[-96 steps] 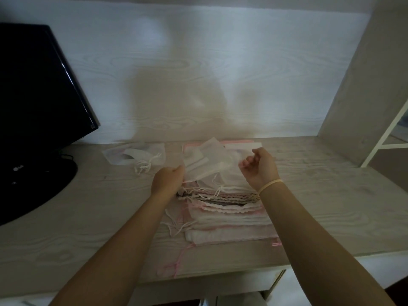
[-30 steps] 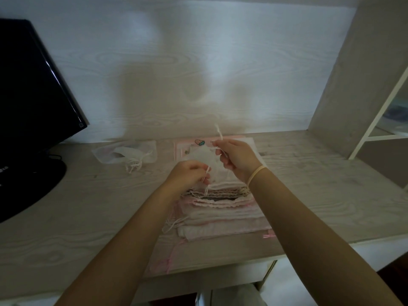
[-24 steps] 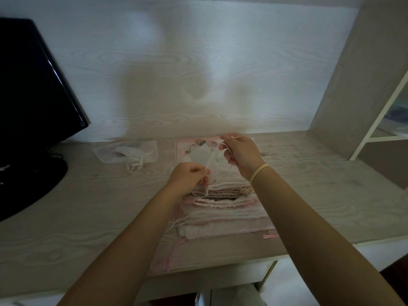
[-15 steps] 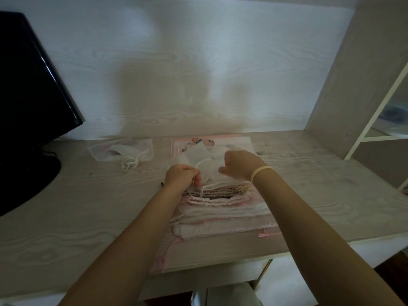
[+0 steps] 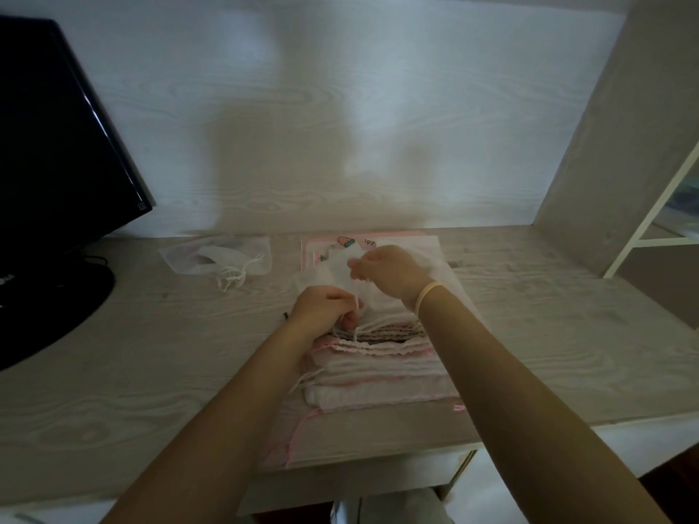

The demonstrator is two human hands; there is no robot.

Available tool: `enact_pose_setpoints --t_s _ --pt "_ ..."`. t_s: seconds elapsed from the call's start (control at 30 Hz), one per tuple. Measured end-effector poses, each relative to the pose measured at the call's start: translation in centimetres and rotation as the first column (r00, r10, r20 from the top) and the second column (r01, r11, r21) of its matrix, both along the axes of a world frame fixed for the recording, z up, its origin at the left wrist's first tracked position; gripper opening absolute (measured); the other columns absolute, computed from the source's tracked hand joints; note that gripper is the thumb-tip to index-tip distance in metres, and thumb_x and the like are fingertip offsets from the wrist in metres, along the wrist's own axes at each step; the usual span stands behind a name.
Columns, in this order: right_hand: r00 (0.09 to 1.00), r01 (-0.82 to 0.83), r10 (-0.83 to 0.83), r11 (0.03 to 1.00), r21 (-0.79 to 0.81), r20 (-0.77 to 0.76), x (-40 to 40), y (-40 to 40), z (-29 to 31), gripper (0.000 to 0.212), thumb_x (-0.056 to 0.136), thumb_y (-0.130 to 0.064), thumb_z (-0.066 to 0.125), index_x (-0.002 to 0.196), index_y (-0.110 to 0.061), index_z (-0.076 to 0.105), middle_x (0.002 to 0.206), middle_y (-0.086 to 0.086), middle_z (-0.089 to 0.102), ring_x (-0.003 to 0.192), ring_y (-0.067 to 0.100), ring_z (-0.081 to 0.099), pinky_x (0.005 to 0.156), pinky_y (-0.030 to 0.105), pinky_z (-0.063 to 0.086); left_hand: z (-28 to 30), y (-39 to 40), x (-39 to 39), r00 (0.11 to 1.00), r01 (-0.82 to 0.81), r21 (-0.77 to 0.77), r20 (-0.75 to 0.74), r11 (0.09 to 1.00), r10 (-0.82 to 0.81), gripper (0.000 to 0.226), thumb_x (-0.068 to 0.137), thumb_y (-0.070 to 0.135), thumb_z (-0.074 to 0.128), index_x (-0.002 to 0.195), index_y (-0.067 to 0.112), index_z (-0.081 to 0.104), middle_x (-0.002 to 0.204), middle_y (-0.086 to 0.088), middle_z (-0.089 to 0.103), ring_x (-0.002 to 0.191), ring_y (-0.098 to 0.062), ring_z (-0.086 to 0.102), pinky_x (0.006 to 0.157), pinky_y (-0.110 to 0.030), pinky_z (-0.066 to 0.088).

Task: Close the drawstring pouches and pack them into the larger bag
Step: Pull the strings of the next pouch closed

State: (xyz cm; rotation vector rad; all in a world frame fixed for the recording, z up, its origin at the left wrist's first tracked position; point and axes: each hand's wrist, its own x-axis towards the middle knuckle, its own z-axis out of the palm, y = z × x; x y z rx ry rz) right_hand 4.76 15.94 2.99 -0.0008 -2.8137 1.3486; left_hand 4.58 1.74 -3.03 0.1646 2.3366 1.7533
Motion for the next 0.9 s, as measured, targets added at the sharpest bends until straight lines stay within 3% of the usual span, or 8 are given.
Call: enact_pose_setpoints --t_s 0.17,0.3,0.4,0.5,0.63,0.7,0.8,0.9 --pt "0.999 0.032 -0.034 0.994 -0.100 -0.023 -1.0 -0.7 -0.8 0.029 0.091 -0.029 0.061 0.093 -0.004 0.074 0.081 0.003 0.063 0.078 0.016 0.055 0.065 0.025 0.043 0.9 -0.2 0.0 0.992 0.125 -0.064 -0.006 0.990 -0.126 0.015 0.088 0.014 0.064 0.087 0.008 0.077 0.075 -0.006 0.073 0.065 -0.014 0.067 0.067 -0.023 0.054" --pt "0.991 -0.001 -0.032 0.970 -0.244 -0.131 -0.9 -0.9 -1.0 0.035 0.096 -0.035 0.053 0.128 -0.021 0.058 0.111 -0.001 0.061 0.100 0.014 0.058 0.082 0.024 0.045 0.7 -0.3 -0.1 0.994 0.104 -0.060 -0.005 0.993 -0.105 0.020 0.092 0.015 0.058 0.087 0.008 0.076 0.074 -0.006 0.073 0.064 -0.014 0.067 0.065 -0.022 0.054" --pt "0.978 0.067 -0.113 0.965 -0.252 -0.174 -1.0 -0.4 -1.0 0.023 0.095 -0.030 0.053 0.113 -0.019 0.063 0.103 0.002 0.064 0.097 0.018 0.060 0.078 0.026 0.047 1.0 -0.2 -0.1 0.998 0.039 0.020 0.044 0.999 -0.040 0.022 0.090 0.014 0.057 0.085 0.004 0.076 0.072 -0.008 0.071 0.064 -0.017 0.066 0.063 -0.023 0.054" --pt "0.991 0.019 -0.036 0.992 -0.128 -0.131 -0.8 0.1 -1.2 0.017 0.090 -0.014 0.054 0.088 -0.013 0.071 0.088 0.005 0.070 0.088 0.020 0.066 0.086 0.035 0.053 1.1 -0.2 -0.1 0.997 0.015 0.064 0.070 0.998 -0.019 0.022 0.089 0.014 0.058 0.085 0.001 0.075 0.067 -0.006 0.069 0.060 -0.014 0.065 0.055 -0.019 0.051" --pt "0.995 -0.084 0.086 0.996 0.036 -0.057 -0.1 0.1 -1.3 0.018 0.092 -0.012 0.053 0.093 -0.008 0.070 0.075 0.003 0.070 0.070 0.014 0.067 0.071 0.022 0.052 1.2 -0.2 -0.5 0.996 0.029 0.079 0.079 0.996 -0.035 0.023 0.089 0.021 0.063 0.087 0.002 0.075 0.070 -0.006 0.070 0.063 -0.014 0.066 0.059 -0.022 0.052" --pt "0.994 -0.091 0.099 0.985 0.144 -0.055 0.0 0.2 -1.2 0.018 0.093 -0.015 0.053 0.092 -0.010 0.070 0.069 -0.004 0.066 0.060 0.006 0.058 0.061 0.018 0.046 1.2 -0.2 -0.7 0.996 0.011 0.088 0.085 0.996 -0.018 0.021 0.087 0.020 0.063 0.084 0.003 0.075 0.071 -0.007 0.071 0.064 -0.015 0.066 0.059 -0.023 0.052" --pt "0.995 -0.054 0.074 0.957 0.283 -0.059 -0.1 0.4 -1.3 0.018 0.093 -0.024 0.055 0.088 -0.013 0.070 0.070 -0.008 0.058 0.060 0.004 0.048 0.055 0.018 0.036 1.3 -0.3 -1.0 0.995 -0.036 0.103 0.101 0.994 0.026 0.018 0.085 0.018 0.063 0.085 0.005 0.075 0.074 -0.007 0.074 0.064 -0.015 0.068 0.063 -0.024 0.053" --pt "0.998 -0.025 0.040 0.958 0.285 -0.047 0.0 0.6 -1.5 0.022 0.093 -0.031 0.058 0.084 -0.013 0.066 0.068 -0.005 0.055 0.059 0.007 0.048 0.054 0.021 0.037 1.2 -0.4 -1.3 0.991 -0.089 0.137 0.107 0.987 0.075 0.017 0.088 0.018 0.063 0.090 0.006 0.075 0.077 -0.007 0.075 0.065 -0.015 0.068 0.071 -0.028 0.056"
